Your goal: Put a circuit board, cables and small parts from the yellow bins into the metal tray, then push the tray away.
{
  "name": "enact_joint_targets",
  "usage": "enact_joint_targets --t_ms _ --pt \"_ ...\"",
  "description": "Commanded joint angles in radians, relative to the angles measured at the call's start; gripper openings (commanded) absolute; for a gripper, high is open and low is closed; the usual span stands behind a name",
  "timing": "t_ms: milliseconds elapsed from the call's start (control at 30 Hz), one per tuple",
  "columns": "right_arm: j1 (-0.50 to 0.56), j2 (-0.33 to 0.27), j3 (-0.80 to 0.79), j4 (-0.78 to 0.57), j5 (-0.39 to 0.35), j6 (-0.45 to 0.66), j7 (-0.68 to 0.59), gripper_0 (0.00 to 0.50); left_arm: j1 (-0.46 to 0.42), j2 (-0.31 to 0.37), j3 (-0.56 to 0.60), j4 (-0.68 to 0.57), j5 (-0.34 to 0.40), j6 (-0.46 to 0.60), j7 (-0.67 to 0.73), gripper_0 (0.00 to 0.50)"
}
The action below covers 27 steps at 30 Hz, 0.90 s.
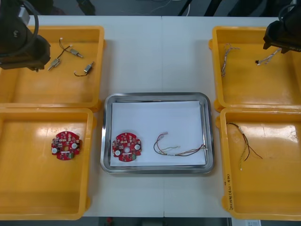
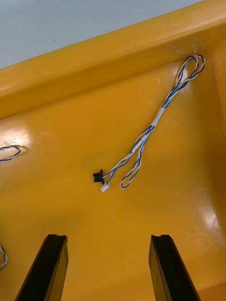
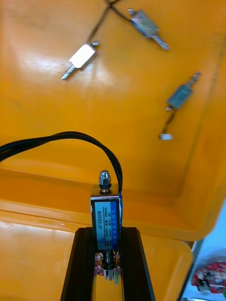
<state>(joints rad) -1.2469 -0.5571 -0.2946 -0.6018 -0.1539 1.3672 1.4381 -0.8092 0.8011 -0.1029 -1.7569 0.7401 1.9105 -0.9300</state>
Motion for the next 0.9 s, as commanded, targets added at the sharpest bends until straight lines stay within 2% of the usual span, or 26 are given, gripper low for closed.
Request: enact_joint_targets --t_ms 33,467,733,900 --pt "-0.097 -0.047 0.006 0.074 0.024 -0.066 -0.005 0.500 0.001 -0.071 -0.012 -0.098 0.007 0.009 0.025 0.000" --pt "-0.155 -0.061 0.008 0.284 0.045 -0.263 -0.013 0.500 0.002 -0.195 -0.182 -0.196 -0.042 0.009 0.181 0.000" --pt "-0.158 -0.063 0.009 0.310 0.042 -0.321 -0.038 0.500 0.002 -0.237 -0.301 -0.201 -0.070 0.009 0.295 0.000" --pt "-0.167 -0.067 0.006 0.369 0.036 -0.373 -0.053 0.500 0.004 -0.249 -0.382 -0.199 -0.097 -0.044 0.361 0.000"
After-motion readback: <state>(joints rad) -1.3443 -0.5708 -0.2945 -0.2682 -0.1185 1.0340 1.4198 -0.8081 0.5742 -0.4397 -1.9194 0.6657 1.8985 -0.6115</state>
